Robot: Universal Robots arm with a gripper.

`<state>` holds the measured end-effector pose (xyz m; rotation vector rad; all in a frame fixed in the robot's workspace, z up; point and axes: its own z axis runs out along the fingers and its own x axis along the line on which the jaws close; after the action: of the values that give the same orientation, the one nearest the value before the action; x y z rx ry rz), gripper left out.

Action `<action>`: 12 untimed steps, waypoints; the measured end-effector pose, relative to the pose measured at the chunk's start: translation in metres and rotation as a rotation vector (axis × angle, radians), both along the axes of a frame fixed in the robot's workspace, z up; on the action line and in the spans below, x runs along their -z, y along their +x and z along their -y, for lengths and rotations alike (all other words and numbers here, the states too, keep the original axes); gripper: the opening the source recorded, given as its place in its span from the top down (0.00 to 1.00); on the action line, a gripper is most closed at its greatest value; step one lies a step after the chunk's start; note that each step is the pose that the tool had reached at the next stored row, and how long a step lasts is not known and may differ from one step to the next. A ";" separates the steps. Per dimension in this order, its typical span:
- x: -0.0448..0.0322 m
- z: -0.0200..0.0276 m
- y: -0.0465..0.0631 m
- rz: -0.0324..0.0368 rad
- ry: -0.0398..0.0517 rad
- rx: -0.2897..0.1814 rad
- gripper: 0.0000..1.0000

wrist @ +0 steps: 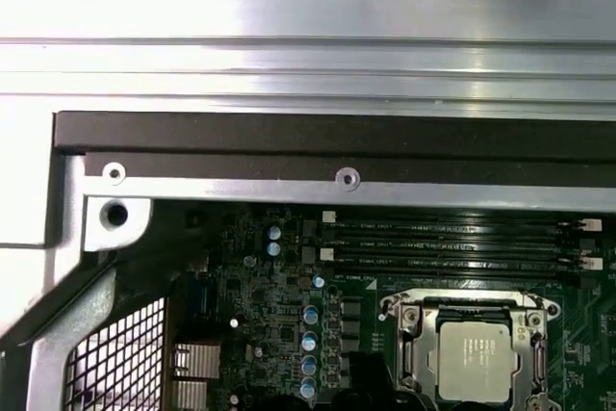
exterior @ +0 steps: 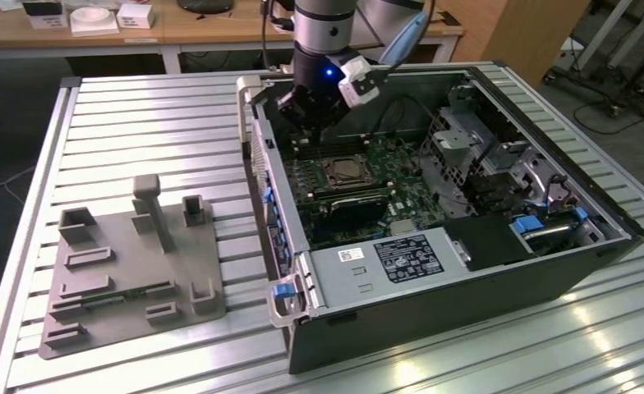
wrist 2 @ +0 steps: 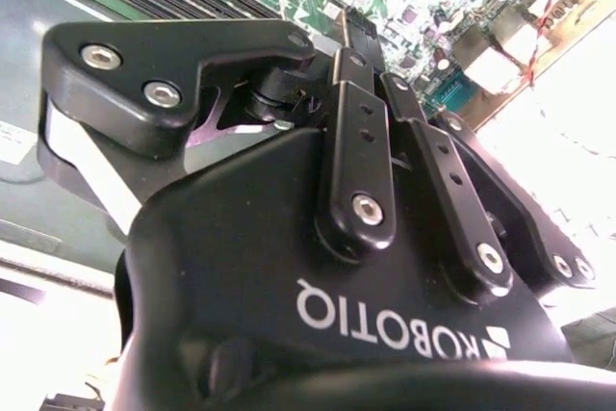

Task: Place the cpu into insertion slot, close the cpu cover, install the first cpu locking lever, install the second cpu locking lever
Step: 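Install the first cpu locking lever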

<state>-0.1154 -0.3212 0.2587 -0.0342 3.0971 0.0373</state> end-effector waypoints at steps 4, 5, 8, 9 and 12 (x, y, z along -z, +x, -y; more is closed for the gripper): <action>0.0003 -0.0046 -0.001 0.0001 0.0001 0.000 0.89; 0.0004 -0.0055 -0.001 0.0001 0.0000 0.000 0.89; 0.0007 -0.0077 -0.001 0.0001 0.0001 0.000 0.89; 0.0008 -0.0082 -0.001 0.0000 0.0001 0.000 0.89; 0.0016 -0.0108 -0.001 0.0000 0.0003 0.000 0.89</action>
<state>-0.1166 -0.3104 0.2571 -0.0342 3.0971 0.0378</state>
